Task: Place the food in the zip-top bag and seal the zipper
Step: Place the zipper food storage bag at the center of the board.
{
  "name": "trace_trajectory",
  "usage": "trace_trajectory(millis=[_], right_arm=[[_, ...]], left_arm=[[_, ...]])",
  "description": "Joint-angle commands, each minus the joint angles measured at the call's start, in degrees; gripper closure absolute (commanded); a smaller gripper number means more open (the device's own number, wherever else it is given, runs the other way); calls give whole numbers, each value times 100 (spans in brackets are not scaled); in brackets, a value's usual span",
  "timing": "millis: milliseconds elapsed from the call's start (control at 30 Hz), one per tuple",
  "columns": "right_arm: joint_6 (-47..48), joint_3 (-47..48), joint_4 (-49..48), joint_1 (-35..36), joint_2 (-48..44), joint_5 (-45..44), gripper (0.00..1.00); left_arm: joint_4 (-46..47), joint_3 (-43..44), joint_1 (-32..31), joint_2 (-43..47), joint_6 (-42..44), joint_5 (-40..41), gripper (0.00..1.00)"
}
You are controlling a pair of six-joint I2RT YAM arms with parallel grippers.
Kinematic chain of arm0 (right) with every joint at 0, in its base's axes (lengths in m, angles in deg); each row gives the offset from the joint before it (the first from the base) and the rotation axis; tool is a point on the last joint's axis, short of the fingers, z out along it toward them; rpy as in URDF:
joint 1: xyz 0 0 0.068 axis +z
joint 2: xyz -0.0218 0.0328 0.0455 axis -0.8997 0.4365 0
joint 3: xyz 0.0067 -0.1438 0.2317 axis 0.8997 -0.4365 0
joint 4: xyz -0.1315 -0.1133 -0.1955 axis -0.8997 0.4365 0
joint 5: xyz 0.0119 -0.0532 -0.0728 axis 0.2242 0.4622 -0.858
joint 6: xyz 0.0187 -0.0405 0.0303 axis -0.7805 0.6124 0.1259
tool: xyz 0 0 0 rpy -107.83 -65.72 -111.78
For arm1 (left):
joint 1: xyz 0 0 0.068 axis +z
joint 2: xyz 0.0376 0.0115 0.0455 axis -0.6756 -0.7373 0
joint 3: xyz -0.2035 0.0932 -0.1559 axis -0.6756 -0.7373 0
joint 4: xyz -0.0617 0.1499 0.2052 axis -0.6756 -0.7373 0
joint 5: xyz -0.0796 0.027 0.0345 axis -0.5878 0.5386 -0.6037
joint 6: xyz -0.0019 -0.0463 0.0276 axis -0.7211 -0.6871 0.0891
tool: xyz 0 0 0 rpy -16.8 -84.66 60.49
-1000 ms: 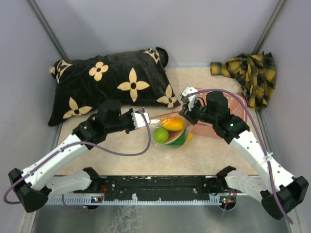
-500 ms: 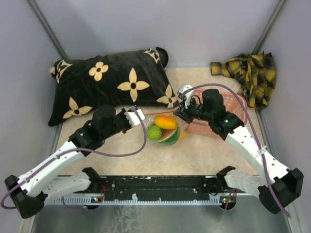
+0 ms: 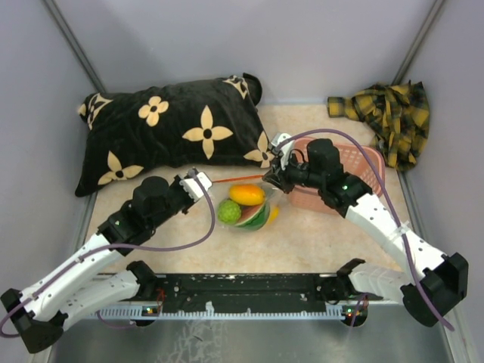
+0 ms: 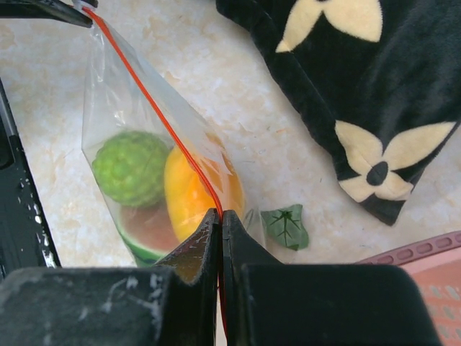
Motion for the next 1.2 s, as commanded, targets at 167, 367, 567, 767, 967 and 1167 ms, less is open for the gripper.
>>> trace_trajectory(millis=[167, 367, 567, 767, 967, 1167], right_arm=[[-201, 141, -767, 170, -56, -143, 100], [-366, 113, -916, 209, -85, -5, 100], [-495, 183, -1123, 303, 197, 32, 100], [-520, 276, -1010, 476, 86, -131, 73], [-640, -167, -1032, 469, -771, -1108, 36], [-1027, -818, -980, 461, -1897, -3017, 23]], left_arm=[[-145, -111, 71, 186, -776, 380, 78], [-26, -11, 74, 752, -1584, 232, 50], [1342, -920, 231, 1677, -2170, 29, 24], [1244, -849, 922, 1797, -2792, 352, 21], [1193, -866, 1162, 2266, -3247, 907, 12], [1033, -958, 1164, 2919, -3312, 1434, 5]])
